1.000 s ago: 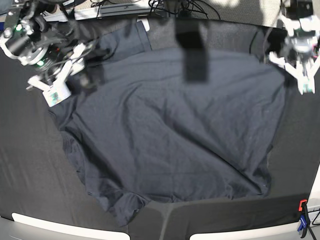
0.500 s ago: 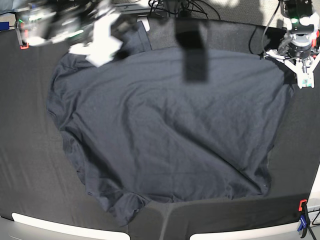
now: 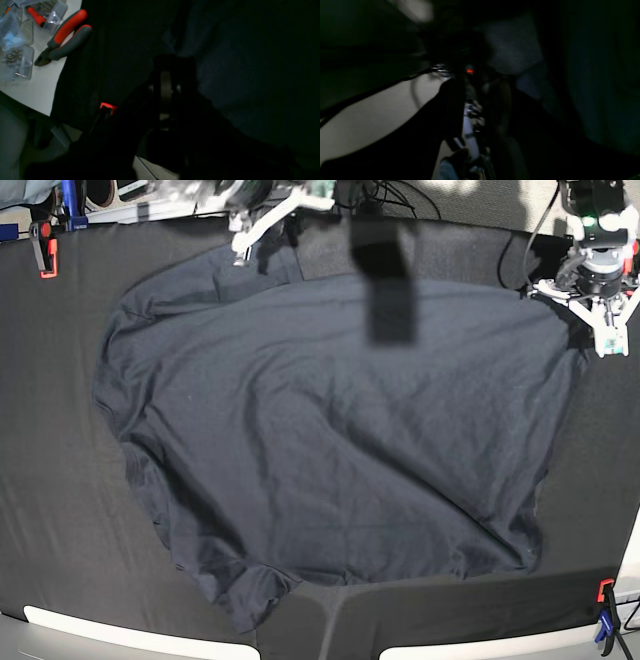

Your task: Layout the t-shirt on the table in an organized manner, then fold the t-shirt properly

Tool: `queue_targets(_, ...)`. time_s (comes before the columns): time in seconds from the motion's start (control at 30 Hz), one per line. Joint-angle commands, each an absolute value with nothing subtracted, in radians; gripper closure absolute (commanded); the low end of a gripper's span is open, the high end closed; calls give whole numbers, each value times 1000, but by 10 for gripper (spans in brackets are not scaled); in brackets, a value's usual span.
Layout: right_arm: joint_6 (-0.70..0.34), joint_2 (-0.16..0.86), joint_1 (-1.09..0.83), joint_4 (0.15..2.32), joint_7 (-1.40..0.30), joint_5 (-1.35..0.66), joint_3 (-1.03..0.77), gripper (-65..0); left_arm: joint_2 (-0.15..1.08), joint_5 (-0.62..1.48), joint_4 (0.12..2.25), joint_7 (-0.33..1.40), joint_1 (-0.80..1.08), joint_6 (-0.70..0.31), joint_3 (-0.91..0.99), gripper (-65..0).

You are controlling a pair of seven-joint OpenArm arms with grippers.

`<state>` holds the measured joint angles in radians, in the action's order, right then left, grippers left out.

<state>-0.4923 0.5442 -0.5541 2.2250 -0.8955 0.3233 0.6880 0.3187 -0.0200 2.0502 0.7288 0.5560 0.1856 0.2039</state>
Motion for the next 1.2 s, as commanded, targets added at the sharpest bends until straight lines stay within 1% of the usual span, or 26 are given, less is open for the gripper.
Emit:
queue_targets(0.0,-410,562,-558,2244,-882,385,719,-211,330,-34,2067,702,557,204,210,0)
queue_targets(0.1,-119,597,-557,2244,-924,617,821,-211,330,-34,2067,702,556,203,210,0)
queue_targets(0.13,-62,603,-557,2244,-949,673,844,-211,330,-34,2067,702,557,203,210,0)
queue_targets(0.2,-14,610,-557,2244,-970,696,874,-212,330,-34,2067,702,556,203,210,0)
queue_targets(0.3,-4,609,-557,2242,-968,690,904,-212,330,-34,2067,703,557,203,210,0)
queue_targets(0.4,8,609,-557,2236,-969,616,909,-216,330,-34,2067,702,557,203,210,0)
queue_targets(0.5,8,609,-557,2200,-960,569,909,-248,330,-34,2067,702,557,203,210,0)
queue_targets(0.53,20,609,-556,2185,-952,569,909,-248,330,-34,2067,702,557,203,210,0)
queue_targets(0.6,86,609,-548,2156,-931,568,908,-248,330,-34,2067,702,556,203,210,0)
queue_targets(0.67,117,609,-539,2129,-931,569,908,-248,330,-34,2067,702,557,203,210,0)
queue_targets(0.8,117,609,-519,2096,-907,567,908,-248,330,-34,2067,702,557,203,210,0)
queue_targets(0.9,117,595,-507,2084,-868,505,908,-248,330,-34,2067,702,557,203,210,0)
queue_targets(1.03,116,563,-507,2084,-861,493,908,-248,330,-34,2067,703,557,203,210,0)
queue_targets(1.17,116,557,-507,2080,-864,492,908,-248,330,-34,2067,702,557,203,210,0)
